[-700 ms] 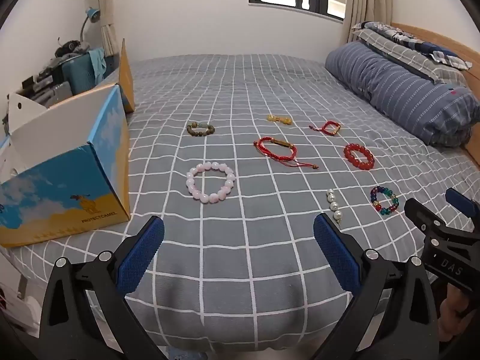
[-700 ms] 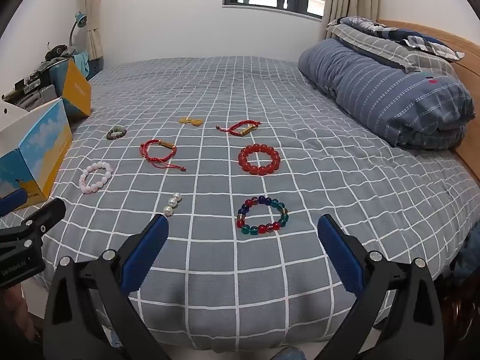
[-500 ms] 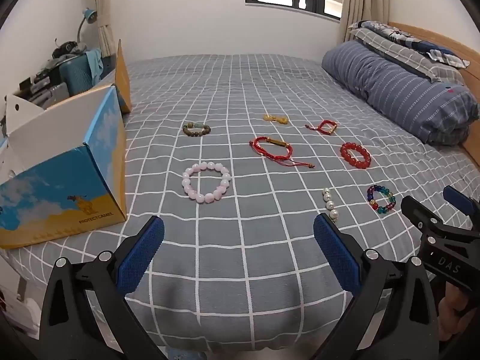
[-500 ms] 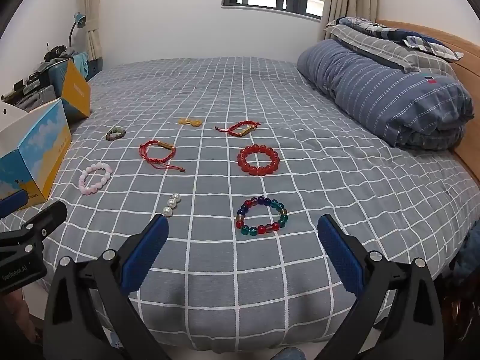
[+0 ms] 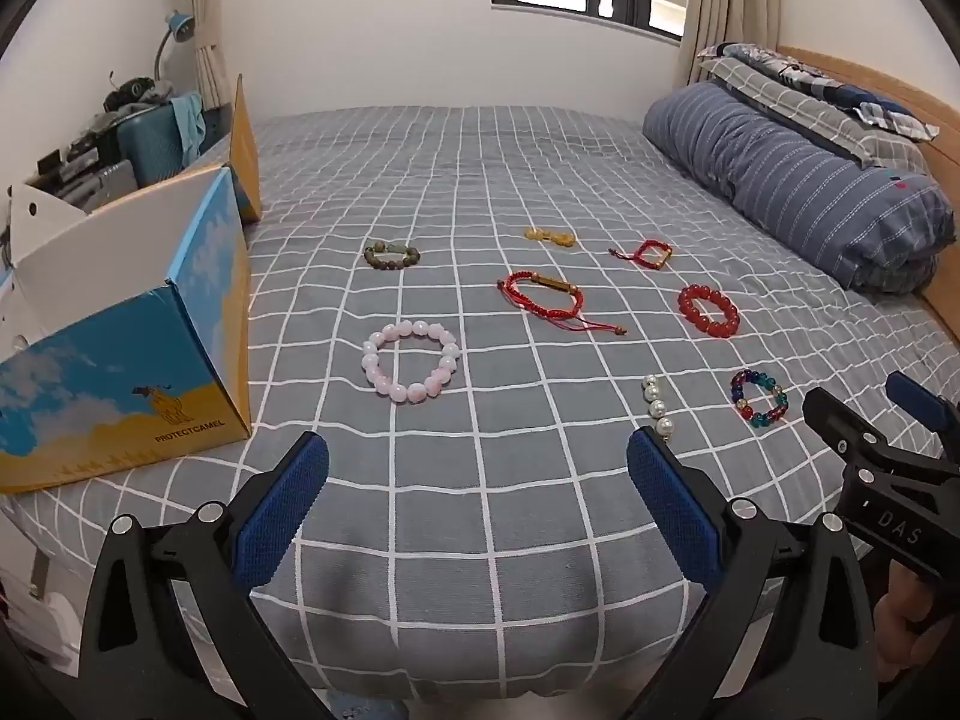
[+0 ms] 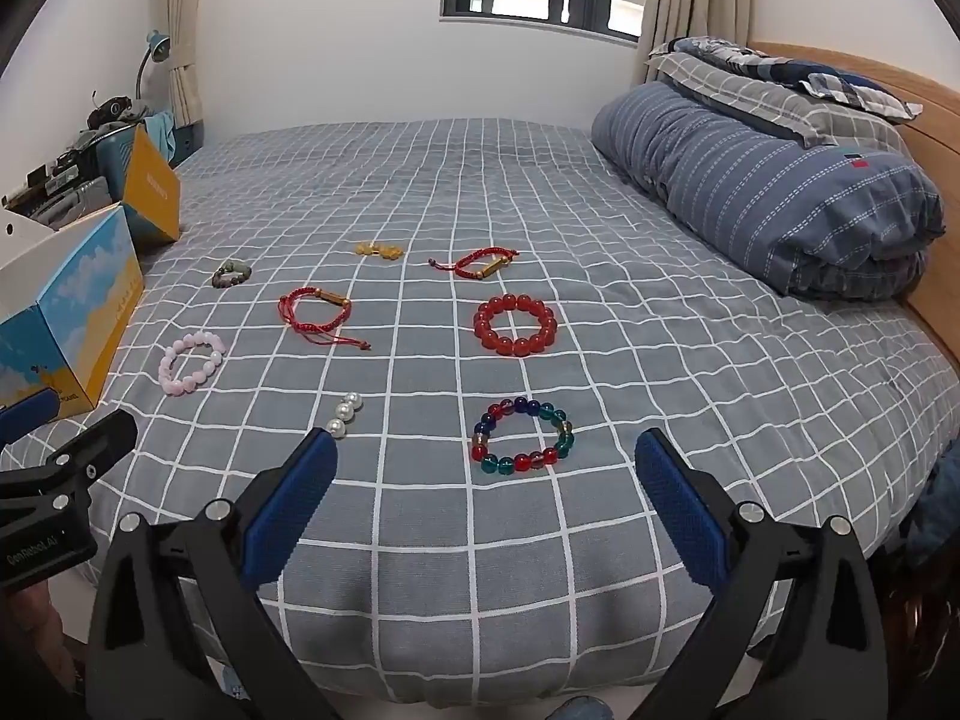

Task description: Organize jewelry

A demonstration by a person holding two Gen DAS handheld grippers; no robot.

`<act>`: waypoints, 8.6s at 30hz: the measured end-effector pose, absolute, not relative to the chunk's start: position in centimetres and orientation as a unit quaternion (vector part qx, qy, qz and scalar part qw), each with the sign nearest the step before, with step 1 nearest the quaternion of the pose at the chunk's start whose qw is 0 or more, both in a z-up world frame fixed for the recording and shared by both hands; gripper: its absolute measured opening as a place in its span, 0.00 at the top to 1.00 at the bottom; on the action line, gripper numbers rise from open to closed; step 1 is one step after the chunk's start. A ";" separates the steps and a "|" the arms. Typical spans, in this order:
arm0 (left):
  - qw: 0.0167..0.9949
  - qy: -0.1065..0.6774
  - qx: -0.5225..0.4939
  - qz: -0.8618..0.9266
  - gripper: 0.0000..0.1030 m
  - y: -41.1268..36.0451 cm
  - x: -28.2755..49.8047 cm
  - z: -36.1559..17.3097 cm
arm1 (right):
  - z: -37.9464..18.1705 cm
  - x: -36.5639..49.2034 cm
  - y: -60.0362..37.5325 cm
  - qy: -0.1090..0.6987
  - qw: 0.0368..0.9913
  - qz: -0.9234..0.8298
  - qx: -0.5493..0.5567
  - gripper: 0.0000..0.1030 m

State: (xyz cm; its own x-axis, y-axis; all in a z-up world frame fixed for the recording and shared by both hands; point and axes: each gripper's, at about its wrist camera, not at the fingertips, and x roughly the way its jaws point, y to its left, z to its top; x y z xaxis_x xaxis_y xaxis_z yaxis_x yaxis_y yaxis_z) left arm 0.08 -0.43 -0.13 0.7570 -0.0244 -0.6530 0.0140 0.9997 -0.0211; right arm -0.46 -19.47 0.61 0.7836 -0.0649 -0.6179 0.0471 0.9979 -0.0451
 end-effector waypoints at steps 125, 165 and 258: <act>0.857 0.510 -0.026 0.068 0.06 6.6 31.2 -6.2 | -6.6 24.7 -23.0 0.544 0.837 -0.053 0.007 0.31; 0.875 0.484 -0.011 0.021 0.93 4.8 29.4 -2.8 | -4.3 23.5 -22.6 0.517 0.855 -0.040 -0.005 0.88; 0.900 0.399 -0.082 0.155 0.93 29.5 4.2 10.2 | 12.7 9.5 10.8 0.368 0.908 0.191 -0.064 0.88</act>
State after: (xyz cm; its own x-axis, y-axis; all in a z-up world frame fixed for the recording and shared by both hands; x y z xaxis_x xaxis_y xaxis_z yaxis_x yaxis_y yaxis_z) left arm 4.18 29.49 10.19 0.6340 0.2146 -0.7429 -0.3453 0.9382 -0.0236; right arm 9.53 10.84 12.66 0.6560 0.3002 -0.6925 -0.3944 0.9186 0.0246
